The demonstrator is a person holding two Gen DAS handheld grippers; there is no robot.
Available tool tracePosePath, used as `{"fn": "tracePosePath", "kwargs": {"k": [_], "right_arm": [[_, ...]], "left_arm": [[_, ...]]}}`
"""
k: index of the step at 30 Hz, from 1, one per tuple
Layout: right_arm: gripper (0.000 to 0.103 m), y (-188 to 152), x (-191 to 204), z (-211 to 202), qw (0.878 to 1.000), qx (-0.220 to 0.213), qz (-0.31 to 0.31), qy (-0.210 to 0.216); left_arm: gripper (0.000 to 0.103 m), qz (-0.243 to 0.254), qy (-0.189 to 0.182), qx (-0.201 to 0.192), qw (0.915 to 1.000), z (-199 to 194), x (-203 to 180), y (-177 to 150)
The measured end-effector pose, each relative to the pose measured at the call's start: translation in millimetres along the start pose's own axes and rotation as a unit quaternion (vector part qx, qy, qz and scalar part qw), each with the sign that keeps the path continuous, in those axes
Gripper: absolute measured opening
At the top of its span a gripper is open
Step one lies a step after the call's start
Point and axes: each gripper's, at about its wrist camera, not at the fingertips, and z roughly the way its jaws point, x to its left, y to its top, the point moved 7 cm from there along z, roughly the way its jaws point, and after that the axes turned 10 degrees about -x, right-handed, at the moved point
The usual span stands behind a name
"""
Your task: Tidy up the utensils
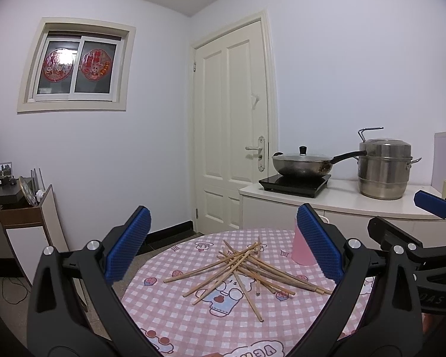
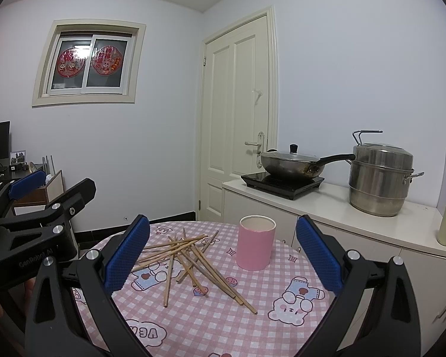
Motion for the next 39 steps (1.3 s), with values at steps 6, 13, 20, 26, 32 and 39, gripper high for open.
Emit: {"fn": "tracePosePath", "kwargs": {"k": [6,13,20,26,32,39], "right_arm": [[0.095,-0.9,0.1,-0.1,1.0,0.0,0.0,0.001],[0.095,-2.4,1.1,1.1,1.0,0.001,0.001,0.003],[0.095,-2.8,1.3,2.7,1.0,0.003,0.001,0.004],[0.095,-5.7,-0.1,6.6,1.0,0.009,0.007,0.008],[0.095,-10.8,-1.9,15.3,1.0,0.02,0.012,0.012],[0.095,-30.1,-3.9,45.6,0.999,0.048,-0.004,0.006]], "left_arm": [[0.097,0.0,0.0,-0.001,1.0,0.9,0.8,0.8],[0.097,0.002,0.0,-0.001,1.0,1.0,1.0,1.4],[0.097,0.003,0.0,0.0,1.0,1.8,0.4,1.0],[0.097,0.006,-0.002,0.01,0.9999,5.6,-1.1,-3.8],[0.097,0.016,0.004,0.027,0.9995,17.9,2.7,-14.8],[0.097,0.011,0.008,0.073,0.9973,50.2,23.3,-46.6]]}}
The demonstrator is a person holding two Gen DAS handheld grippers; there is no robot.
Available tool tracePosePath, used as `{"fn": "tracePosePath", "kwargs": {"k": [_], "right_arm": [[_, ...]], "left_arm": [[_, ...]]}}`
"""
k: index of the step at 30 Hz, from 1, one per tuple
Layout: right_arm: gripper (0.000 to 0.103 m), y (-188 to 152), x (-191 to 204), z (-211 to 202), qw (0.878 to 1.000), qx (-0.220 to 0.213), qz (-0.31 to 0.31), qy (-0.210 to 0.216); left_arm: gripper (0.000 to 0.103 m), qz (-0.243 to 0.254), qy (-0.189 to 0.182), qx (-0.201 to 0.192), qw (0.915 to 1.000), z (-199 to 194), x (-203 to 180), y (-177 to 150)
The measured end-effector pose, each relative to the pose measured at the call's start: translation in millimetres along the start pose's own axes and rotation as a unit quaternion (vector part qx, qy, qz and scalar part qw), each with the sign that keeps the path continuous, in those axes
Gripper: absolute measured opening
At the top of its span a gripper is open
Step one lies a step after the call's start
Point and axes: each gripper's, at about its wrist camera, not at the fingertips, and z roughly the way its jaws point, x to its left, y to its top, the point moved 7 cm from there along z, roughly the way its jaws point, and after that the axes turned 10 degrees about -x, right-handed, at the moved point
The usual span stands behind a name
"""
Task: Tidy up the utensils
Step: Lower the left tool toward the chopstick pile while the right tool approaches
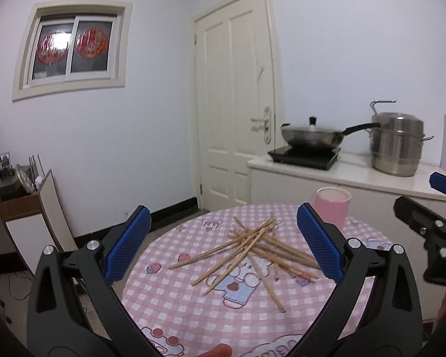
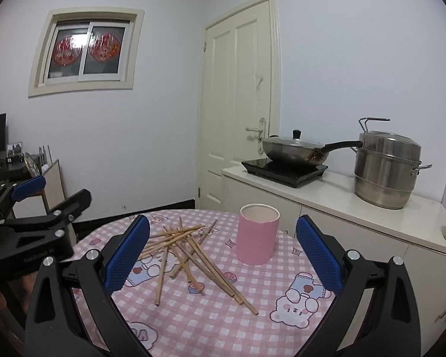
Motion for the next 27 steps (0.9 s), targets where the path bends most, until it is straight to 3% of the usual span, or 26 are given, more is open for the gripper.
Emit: {"fn": "tracePosePath", "kwargs": {"k": [4,16,18,21,27], "right_arm": [[0.095,-17.5,4.0,29.2,0.999,0.036,-0.014,0.012],[0.095,-62.2,29.8,119.2,0.988,0.138,-0.049,0.057],[0.085,-68.7,35.5,134.2,0.984,0.155,-0.056,0.064],[0.072,-77.2,41.7,150.9,0.979,0.177,-0.061,0.075],[0.059,-88.5,47.4,181.5,0.972,0.207,-0.077,0.083]], "left_arm": [[0.097,0.02,0.008,0.044,0.9988,24.2,9.8,-19.3],[0.097,0.048,-0.05,0.175,0.9822,105.6,16.4,-72.2],[0.095,0.056,-0.057,0.186,0.9792,119.9,14.3,-77.4],[0.082,0.056,-0.077,0.213,0.9723,138.9,11.7,-86.5],[0.066,0.052,-0.115,0.254,0.9591,170.9,5.2,-98.3]]}}
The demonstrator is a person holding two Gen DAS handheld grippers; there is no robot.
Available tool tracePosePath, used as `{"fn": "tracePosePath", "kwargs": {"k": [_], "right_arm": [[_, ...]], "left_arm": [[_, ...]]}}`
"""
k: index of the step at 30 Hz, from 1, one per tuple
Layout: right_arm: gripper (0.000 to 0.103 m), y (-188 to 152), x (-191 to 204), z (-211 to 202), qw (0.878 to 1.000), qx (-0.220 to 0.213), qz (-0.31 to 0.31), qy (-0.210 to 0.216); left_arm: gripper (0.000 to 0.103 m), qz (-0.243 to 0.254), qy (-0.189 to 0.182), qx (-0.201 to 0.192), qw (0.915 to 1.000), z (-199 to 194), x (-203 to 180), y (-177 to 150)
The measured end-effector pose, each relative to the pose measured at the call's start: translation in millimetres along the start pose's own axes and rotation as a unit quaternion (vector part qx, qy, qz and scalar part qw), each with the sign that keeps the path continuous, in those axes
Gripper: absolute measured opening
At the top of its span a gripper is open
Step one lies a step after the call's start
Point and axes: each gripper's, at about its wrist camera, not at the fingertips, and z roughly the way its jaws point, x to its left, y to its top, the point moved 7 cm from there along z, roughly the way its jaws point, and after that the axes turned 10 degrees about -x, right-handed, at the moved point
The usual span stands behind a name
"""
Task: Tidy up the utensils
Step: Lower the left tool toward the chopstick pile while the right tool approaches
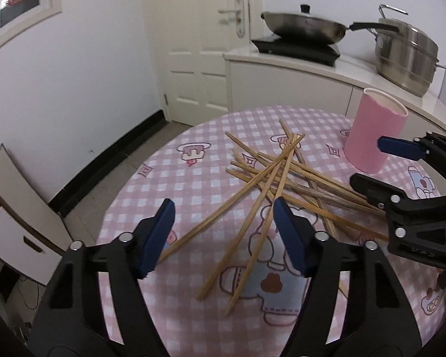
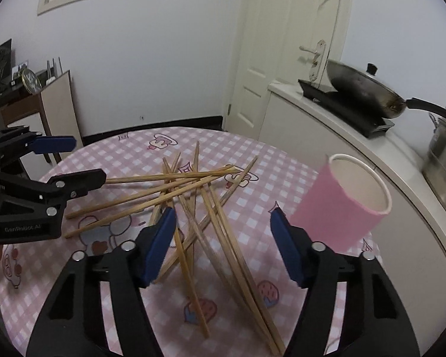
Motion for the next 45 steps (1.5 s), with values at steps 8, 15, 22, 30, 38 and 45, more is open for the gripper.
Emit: {"fn": "tracePosePath", "kwargs": {"k": [8,15,22,30,38,45], "right_arm": [[0.047,0.0,-11.8,34.2,0.999,0.034,0.009,-0.006],[0.047,-2.2,-18.2,48.9,0.999,0.046,0.018,-0.002],[0.047,-0.8,-18.4,56.7,0.998,0.049,0.026,0.007],[0.047,-0.6,-16.2,61.7,0.998,0.054,0.034,0.019],[0.047,0.4,-18.9,63.2,0.997,0.056,0.046,0.027],[0.047,1.2,-15.1,62.4,0.997,0.056,0.044,0.031]], "left_arm": [[0.056,0.059,-0.047,0.03,0.9967,44.4,-24.8,14.0],[0.041,0.091,-0.066,0.069,0.9912,81.6,-35.7,12.3],[0.037,0.099,-0.077,0.074,0.9894,91.5,-33.6,13.0],[0.029,0.085,-0.103,0.091,0.9869,104.7,-35.3,17.0],[0.015,0.062,-0.117,0.104,0.9857,107.2,-35.0,11.3],[0.009,0.049,-0.1,0.101,0.9887,105.6,-27.0,10.2]]}}
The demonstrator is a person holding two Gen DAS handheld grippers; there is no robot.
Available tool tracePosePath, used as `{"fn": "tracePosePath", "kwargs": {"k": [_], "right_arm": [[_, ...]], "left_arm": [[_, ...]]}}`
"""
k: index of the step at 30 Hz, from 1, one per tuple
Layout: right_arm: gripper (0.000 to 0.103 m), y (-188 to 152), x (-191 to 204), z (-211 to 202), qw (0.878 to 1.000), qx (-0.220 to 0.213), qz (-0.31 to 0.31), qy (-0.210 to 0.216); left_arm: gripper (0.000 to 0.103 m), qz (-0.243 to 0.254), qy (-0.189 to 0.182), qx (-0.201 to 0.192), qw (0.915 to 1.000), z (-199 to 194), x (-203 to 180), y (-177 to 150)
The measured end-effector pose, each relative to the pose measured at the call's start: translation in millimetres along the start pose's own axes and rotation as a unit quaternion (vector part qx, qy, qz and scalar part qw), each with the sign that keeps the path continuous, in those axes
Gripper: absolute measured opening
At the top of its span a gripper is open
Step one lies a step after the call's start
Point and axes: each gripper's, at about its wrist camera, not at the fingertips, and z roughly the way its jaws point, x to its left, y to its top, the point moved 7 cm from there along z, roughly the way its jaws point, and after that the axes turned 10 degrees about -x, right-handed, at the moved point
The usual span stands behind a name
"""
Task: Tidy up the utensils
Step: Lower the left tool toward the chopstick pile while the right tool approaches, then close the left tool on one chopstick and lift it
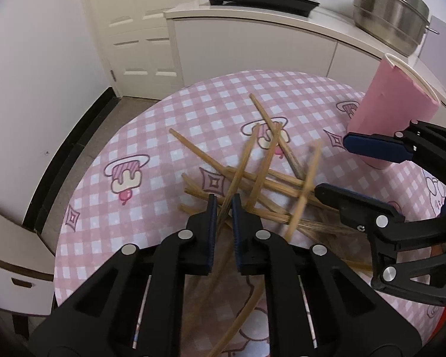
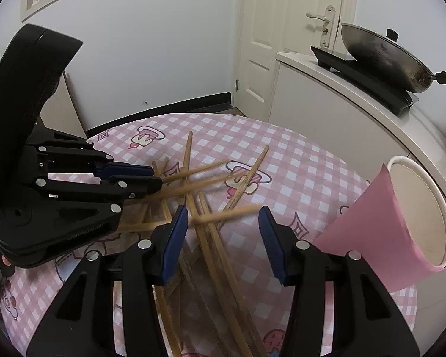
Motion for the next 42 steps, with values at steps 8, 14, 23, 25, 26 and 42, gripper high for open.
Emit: {"fn": "tracePosePath", "kwargs": {"k": [8,14,23,25,26,42], "right_arm": [[0.047,3.3,5.2,0.4,1.0,-0.001,0.001,0.007],[0.047,6.1,8.8,1.8,1.0,0.001,0.008,0.016],[0.047,14.0,25.8,8.8,0.999,0.007,0.0,0.032],[0.047,17.3,27.8,11.5,0.999,0.011,-0.003,0.034],[0.047,19.0,27.6,11.9,0.999,0.012,-0.004,0.034],[0.047,-1.0,3.9,12.2,0.995,0.04,0.087,0.012]], "left_arm": [[0.006,-0.025,0.006,-0.005,0.9997,-13.0,13.7,-6.6],[0.006,-0.043,0.012,-0.005,0.999,-23.5,26.1,-23.5],[0.007,-0.089,0.078,0.001,0.9929,-38.1,59.6,-47.8],[0.007,-0.102,0.084,0.004,0.9913,-38.3,65.7,-50.5],[0.007,-0.106,0.087,0.008,0.9905,-37.2,67.9,-52.0],[0.007,-0.123,0.066,-0.059,0.9885,-70.4,50.8,-42.1]]}}
